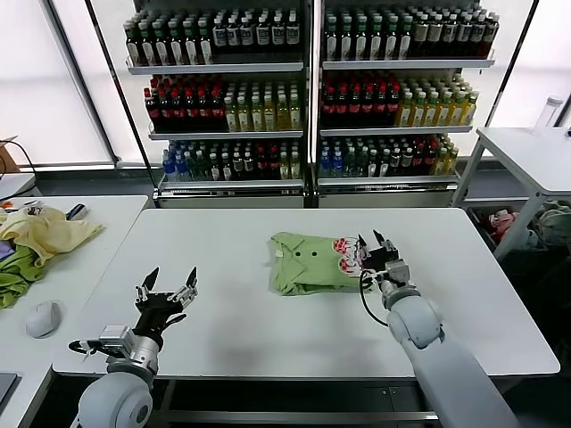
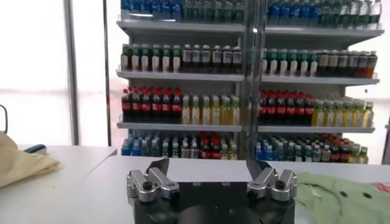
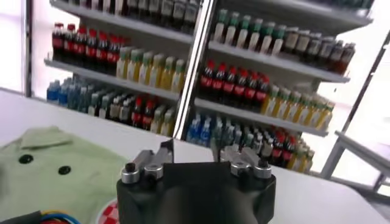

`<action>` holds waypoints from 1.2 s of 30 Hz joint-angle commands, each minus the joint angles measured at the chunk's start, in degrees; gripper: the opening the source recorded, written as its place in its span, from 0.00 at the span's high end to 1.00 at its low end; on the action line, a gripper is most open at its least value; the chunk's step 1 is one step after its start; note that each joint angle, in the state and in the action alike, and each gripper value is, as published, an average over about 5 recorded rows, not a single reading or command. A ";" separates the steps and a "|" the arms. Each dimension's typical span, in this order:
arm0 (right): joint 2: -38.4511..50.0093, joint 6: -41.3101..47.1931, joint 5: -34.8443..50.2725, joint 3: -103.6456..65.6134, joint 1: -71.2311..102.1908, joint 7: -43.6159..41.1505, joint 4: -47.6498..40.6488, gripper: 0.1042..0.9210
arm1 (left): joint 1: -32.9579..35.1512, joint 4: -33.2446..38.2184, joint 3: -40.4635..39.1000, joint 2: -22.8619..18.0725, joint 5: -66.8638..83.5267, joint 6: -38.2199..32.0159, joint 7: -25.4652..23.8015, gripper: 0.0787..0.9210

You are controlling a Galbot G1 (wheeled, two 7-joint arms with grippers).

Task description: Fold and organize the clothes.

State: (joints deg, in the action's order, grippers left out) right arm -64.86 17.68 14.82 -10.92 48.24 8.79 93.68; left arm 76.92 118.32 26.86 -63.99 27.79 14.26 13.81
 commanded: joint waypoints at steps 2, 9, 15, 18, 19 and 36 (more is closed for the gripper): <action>2.87 -6.78 -1.18 -13.36 19.87 0.79 17.73 0.46 | 0.84 1.63 -0.95 -1.08 -1.21 -0.17 -0.97 0.12; 1.64 -7.11 0.41 -19.11 29.06 0.66 25.37 0.22 | 1.84 3.56 -1.00 -1.82 -1.53 -0.61 -2.15 0.12; 0.87 -7.99 0.97 -19.94 32.13 0.15 27.46 0.12 | 3.08 4.68 -0.88 -2.30 -2.33 -1.01 -2.51 0.12; 0.63 -7.86 1.18 -19.91 32.34 0.48 28.13 0.12 | 3.68 5.30 -0.66 -2.40 -2.60 -1.10 -2.56 0.12; 0.57 -7.63 1.29 -19.90 32.29 0.65 28.31 0.12 | 3.88 5.51 -0.54 -2.42 -2.64 -1.11 -2.56 0.12; -0.28 -7.55 0.01 -19.25 33.14 0.97 29.04 0.12 | 6.45 7.94 0.28 -2.66 -3.94 -1.38 -2.88 0.12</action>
State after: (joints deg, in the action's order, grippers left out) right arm -65.07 10.63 15.14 -29.29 79.23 9.77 120.89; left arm 82.52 125.38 27.07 -66.60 24.15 12.89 11.07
